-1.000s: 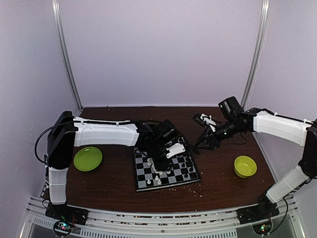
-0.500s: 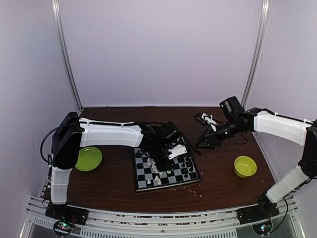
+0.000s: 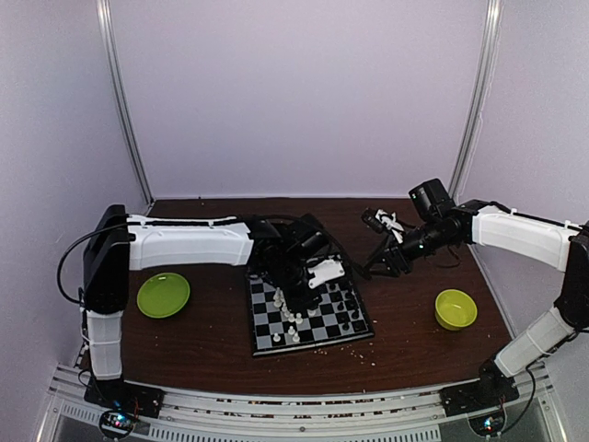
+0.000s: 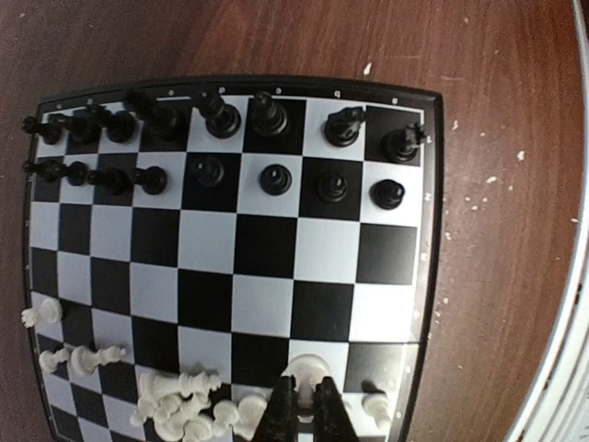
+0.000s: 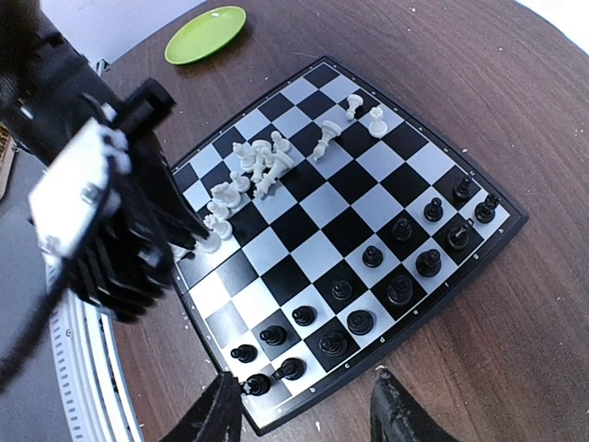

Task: Set up the chess pieces on the board
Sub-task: Pick up the knight from the chessboard, then place the knight at g1.

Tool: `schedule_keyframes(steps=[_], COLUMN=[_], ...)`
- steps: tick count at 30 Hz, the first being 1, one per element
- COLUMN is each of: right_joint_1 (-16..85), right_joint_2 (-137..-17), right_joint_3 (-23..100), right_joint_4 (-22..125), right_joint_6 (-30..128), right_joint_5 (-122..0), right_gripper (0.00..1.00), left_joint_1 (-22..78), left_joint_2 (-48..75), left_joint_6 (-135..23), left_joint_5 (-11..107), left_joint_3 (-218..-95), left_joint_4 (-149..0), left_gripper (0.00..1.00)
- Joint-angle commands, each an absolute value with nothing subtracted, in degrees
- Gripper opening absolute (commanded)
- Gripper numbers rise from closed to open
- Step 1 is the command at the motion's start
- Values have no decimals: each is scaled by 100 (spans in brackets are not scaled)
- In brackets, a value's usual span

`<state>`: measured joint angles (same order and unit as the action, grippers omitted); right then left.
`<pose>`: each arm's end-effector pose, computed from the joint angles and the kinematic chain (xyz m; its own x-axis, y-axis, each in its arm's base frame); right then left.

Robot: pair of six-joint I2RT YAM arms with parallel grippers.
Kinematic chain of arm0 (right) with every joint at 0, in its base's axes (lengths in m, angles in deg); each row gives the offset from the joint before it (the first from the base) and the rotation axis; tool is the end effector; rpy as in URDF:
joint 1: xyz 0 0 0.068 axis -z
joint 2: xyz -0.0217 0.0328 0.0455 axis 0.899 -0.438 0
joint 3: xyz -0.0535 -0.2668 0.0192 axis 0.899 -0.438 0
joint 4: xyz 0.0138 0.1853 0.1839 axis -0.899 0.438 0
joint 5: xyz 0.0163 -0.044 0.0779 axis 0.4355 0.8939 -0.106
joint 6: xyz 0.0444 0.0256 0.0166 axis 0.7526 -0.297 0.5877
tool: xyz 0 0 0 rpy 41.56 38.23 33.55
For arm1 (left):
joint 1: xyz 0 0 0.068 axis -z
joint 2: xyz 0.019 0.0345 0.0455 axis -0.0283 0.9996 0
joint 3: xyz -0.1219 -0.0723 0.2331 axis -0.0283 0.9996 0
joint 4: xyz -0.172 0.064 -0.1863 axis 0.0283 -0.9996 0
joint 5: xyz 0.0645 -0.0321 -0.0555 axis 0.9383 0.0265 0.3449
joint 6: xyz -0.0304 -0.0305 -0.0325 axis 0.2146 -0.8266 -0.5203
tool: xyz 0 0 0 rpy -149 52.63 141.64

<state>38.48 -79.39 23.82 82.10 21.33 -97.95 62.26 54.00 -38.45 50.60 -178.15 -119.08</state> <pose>0.2587 0.1510 0.2571 -0.4346 -0.4930 -0.7537 -0.8969 0.3132 0.3123 0.2088 -0.3783 0.2156 -0.3439 0.8328 -0.4338 0.9312 0.3620 -0.0434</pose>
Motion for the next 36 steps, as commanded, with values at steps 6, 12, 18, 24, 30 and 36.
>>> schedule_keyframes(steps=[6,12,18,24,30,36], right_joint_1=[3897,3897,3898,3902,3897,3897], right_joint_2=[-7839,-7861,-7847,-7868,-7940,-7967], right_joint_3=[2341,2336,2332,2316,2339,2340], right_joint_4=[8157,8158,8162,8153,8179,8188], right_joint_6=[2136,2123,2123,2118,2097,2084], right_joint_5=[-9915,-9929,-9922,-9886,-9898,-9909], right_gripper=[48,48,48,48,47,47], left_joint_1=[6106,6048,5936,5777,5749,5743], left_joint_2=[3653,3178,3409,3594,3805,3871], left_joint_6=[-4447,-4761,-4777,-4713,-4632,-4616], left_joint_5=[5341,5448,5467,5309,5277,5158], left_joint_3=[-16416,-15319,-15123,-15116,-15099,-15041], left_joint_4=[-11943,-11639,-11504,-11354,-11343,-11315], left_gripper=[0,0,0,0,0,0])
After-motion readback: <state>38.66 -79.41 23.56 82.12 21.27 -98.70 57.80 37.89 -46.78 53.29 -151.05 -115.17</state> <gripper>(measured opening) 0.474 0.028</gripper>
